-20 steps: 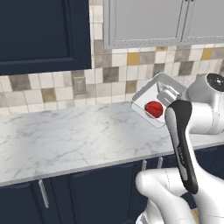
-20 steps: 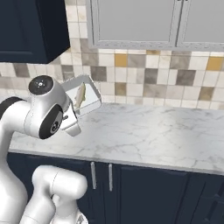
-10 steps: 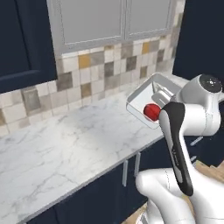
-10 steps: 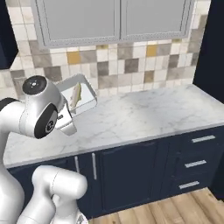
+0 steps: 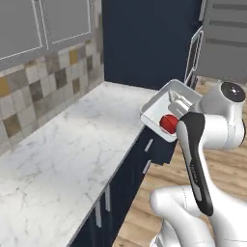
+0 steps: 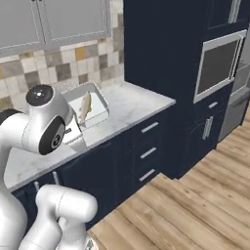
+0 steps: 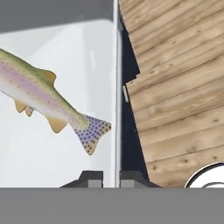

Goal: Place the tupperware on the second highest shelf of the fridge. Make space for the tupperware among the existing items by rearranging them on the shelves if needed. Close the fridge door when finished.

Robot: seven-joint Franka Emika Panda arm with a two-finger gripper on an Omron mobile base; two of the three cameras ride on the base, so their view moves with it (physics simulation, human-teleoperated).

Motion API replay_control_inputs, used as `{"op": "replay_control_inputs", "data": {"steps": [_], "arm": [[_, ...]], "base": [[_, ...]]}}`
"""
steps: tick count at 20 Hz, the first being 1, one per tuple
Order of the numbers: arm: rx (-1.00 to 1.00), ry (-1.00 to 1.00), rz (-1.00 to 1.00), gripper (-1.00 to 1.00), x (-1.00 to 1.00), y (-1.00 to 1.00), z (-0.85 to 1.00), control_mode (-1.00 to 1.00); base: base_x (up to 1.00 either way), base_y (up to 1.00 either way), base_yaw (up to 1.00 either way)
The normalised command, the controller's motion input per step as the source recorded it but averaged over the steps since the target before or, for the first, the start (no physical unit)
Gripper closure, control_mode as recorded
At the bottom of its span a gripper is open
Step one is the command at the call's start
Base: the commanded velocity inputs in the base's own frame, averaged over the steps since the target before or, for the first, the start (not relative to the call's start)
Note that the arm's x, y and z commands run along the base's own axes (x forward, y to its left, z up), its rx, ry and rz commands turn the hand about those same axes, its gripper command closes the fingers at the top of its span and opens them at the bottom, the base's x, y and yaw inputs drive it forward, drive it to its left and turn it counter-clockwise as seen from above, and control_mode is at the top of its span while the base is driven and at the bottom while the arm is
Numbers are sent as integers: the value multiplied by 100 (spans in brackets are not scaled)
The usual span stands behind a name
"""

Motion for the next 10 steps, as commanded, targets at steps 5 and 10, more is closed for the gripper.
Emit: {"op": "replay_control_inputs", "data": {"steps": [5, 10], "arm": [[0, 0, 0, 100, 0, 0, 0, 100], [0, 0, 0, 100, 0, 0, 0, 100]], "base": [[66, -57, -40], [90, -94, -35]]}}
